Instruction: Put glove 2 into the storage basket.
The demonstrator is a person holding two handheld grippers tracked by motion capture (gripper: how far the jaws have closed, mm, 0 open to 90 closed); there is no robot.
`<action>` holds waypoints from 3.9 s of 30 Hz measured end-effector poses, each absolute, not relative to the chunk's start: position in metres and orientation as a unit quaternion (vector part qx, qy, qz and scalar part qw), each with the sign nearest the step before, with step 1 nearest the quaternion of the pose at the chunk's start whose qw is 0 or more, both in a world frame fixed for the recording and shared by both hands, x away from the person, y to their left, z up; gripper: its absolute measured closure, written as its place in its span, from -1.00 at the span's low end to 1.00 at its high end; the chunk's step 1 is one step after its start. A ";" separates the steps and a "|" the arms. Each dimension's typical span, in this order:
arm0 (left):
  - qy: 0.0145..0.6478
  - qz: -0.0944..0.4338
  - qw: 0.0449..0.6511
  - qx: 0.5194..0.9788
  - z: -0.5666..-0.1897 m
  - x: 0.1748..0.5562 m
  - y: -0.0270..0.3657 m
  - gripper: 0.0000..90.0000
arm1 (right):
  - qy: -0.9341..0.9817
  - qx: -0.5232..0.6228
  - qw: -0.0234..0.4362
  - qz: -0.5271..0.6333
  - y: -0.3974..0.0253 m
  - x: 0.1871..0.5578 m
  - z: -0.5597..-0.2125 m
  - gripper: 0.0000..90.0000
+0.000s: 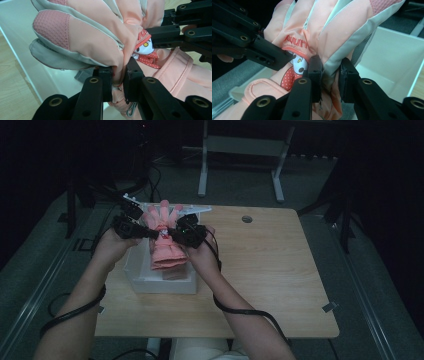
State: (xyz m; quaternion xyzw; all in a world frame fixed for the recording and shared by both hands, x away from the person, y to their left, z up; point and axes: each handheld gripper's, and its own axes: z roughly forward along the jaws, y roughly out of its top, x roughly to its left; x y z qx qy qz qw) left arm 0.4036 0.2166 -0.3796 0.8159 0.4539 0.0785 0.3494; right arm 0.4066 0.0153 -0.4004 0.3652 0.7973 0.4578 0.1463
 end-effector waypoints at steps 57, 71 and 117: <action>0.523 0.095 0.225 0.817 -0.459 0.443 0.181 0.26 | 0.826 0.387 0.121 0.392 -0.026 0.425 -0.419 0.09; 0.511 0.120 0.268 0.808 -0.437 0.429 0.181 0.19 | 0.822 0.372 0.126 0.412 -0.040 0.417 -0.409 -0.06; 0.270 0.125 0.406 0.864 -0.432 0.319 0.019 -0.94 | 0.822 0.345 0.144 0.429 -0.164 0.391 -0.462 -0.64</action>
